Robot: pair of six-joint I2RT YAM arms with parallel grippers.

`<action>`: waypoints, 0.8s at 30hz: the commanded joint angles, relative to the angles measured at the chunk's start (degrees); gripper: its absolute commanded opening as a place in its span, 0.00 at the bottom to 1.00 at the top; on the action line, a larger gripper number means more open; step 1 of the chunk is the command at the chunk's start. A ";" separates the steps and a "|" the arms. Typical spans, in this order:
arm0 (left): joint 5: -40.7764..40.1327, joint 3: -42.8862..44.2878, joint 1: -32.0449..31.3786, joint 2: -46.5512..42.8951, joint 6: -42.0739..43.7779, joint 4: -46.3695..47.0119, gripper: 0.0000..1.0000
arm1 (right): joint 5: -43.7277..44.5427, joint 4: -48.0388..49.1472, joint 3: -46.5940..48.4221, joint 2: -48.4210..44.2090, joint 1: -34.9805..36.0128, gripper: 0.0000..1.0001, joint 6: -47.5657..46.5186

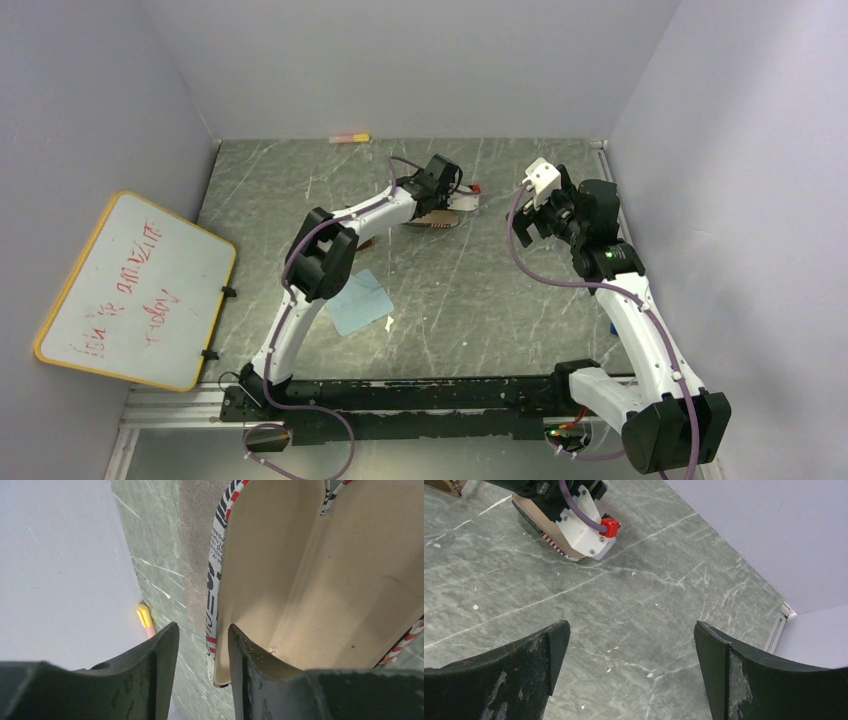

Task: Organize the sunglasses
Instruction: Place the sunglasses case at the center of the board.

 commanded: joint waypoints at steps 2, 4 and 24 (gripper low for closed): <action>-0.52 1.80 0.06 -1.05 -2.57 0.57 0.49 | -1.09 2.17 -0.29 -0.78 -0.23 1.00 0.95; -0.77 1.78 0.06 -2.42 -4.05 1.40 0.53 | -1.20 2.17 -0.26 -0.59 -0.23 1.00 0.96; 20.31 -8.90 -0.10 -18.50 -10.81 -8.26 0.50 | -1.11 1.12 0.50 0.94 -0.23 1.00 1.10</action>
